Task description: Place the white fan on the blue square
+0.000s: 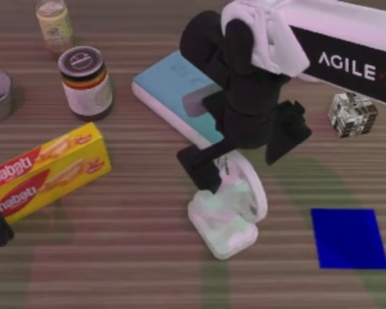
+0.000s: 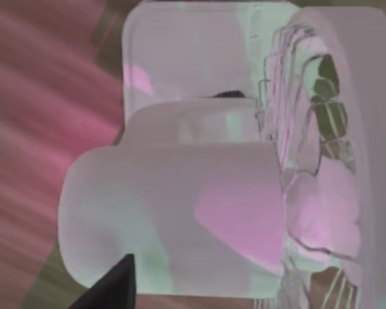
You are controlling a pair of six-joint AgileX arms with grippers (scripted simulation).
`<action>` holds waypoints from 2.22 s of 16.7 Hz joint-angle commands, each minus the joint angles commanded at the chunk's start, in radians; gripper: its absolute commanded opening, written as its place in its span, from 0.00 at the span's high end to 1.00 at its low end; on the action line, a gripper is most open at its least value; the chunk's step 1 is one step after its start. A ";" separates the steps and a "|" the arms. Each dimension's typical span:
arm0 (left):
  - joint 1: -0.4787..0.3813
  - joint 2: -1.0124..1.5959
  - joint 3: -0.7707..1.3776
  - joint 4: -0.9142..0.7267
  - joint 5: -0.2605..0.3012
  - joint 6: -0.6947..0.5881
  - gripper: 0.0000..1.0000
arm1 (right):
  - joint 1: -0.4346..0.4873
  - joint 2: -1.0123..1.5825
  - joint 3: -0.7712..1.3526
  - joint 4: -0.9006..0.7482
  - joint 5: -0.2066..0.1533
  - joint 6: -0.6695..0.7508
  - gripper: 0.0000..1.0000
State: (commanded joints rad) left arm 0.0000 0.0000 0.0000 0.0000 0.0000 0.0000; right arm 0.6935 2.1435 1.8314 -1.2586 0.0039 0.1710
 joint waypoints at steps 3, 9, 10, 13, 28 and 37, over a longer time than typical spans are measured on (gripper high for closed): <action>0.000 0.000 0.000 0.000 0.000 0.000 0.00 | 0.000 0.000 -0.007 0.007 0.000 0.000 0.00; 0.000 0.000 0.000 0.000 0.000 0.000 0.00 | 0.000 0.000 -0.007 0.007 0.000 0.000 0.38; 0.000 0.000 0.000 0.000 0.000 0.000 0.00 | 0.000 0.000 -0.007 0.007 0.000 0.000 0.45; 0.000 0.000 0.000 0.000 0.000 0.000 0.00 | 0.000 0.000 -0.007 0.007 0.000 0.000 0.68; 0.000 0.000 0.000 0.000 0.000 0.000 0.00 | 0.000 -0.005 0.010 -0.010 0.001 -0.001 1.00; 0.000 0.000 0.000 0.000 0.000 0.000 0.00 | 0.006 -0.001 0.200 -0.194 0.001 -0.001 1.00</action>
State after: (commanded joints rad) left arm 0.0000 0.0000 0.0000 0.0000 0.0000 0.0000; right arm 0.6996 2.1426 2.0313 -1.4529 0.0051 0.1697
